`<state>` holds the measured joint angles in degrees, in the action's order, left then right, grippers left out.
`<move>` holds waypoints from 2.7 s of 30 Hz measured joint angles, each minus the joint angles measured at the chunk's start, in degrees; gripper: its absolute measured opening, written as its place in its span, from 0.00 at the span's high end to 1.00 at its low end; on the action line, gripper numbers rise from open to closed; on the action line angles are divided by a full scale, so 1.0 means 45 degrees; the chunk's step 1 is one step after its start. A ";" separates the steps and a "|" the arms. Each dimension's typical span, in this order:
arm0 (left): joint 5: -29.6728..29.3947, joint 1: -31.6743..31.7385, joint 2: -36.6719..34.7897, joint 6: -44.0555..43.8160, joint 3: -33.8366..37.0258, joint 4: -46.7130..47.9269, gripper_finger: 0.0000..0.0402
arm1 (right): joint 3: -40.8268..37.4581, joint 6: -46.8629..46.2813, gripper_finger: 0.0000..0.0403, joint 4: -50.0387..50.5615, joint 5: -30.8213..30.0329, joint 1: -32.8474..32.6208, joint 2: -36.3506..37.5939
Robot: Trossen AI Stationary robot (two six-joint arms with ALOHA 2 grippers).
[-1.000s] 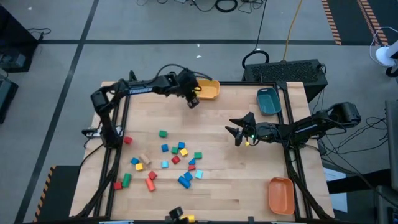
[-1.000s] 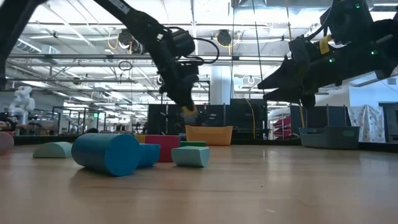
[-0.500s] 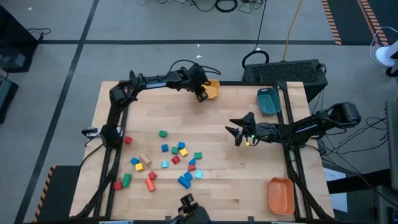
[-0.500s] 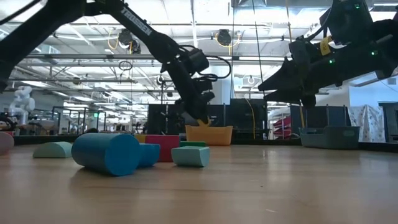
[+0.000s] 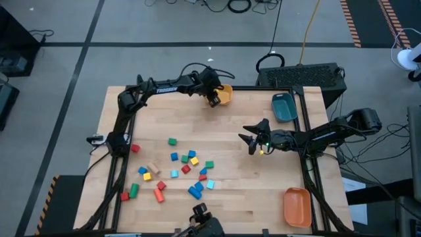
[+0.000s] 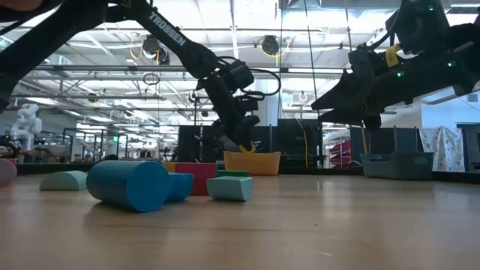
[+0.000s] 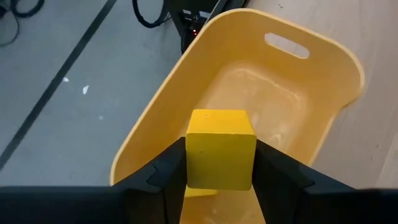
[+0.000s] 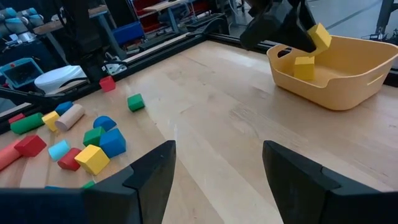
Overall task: Sort blocks by size
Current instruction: Put the yellow square block into the yellow bin, then put the red square block into the yellow bin
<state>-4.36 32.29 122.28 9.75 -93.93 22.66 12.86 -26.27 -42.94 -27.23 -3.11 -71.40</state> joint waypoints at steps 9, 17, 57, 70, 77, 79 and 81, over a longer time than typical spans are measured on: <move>0.0602 0.0019 0.0000 0.0362 0.0000 0.0161 0.60 | 0.0000 -0.0100 0.43 -0.0005 0.0002 0.0000 0.0000; 0.0742 0.0051 0.0000 0.0250 0.0000 0.0139 0.46 | 0.0000 -0.0104 0.43 -0.0015 0.0007 0.0000 0.0000; 0.0205 -0.2502 -0.6248 0.1267 0.4435 1.0653 0.30 | 0.0005 -0.0534 0.43 0.0541 -0.0143 -0.0372 0.0000; 0.0288 -0.4393 -0.9505 -0.2176 0.8721 1.2095 0.30 | 0.0005 -0.0780 0.43 0.0695 -0.0682 -0.0680 0.0000; 0.0843 -0.5394 -0.9500 -0.3375 0.9663 1.2709 0.30 | 0.0005 -0.0973 0.43 0.0685 -0.0682 -0.0680 0.0000; 0.0962 -0.5686 -0.9500 -0.3441 0.9964 1.2739 0.30 | 0.0005 -0.1014 0.43 0.0690 -0.0682 -0.0680 0.0000; 0.0962 -0.5960 -0.9496 -0.3439 1.0287 1.2734 0.30 | 0.0005 -0.1010 0.43 0.0685 -0.0682 -0.0680 0.0000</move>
<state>-0.03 5.47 79.55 -5.73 -47.64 79.96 12.88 -30.82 -39.86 -30.30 -6.17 -71.40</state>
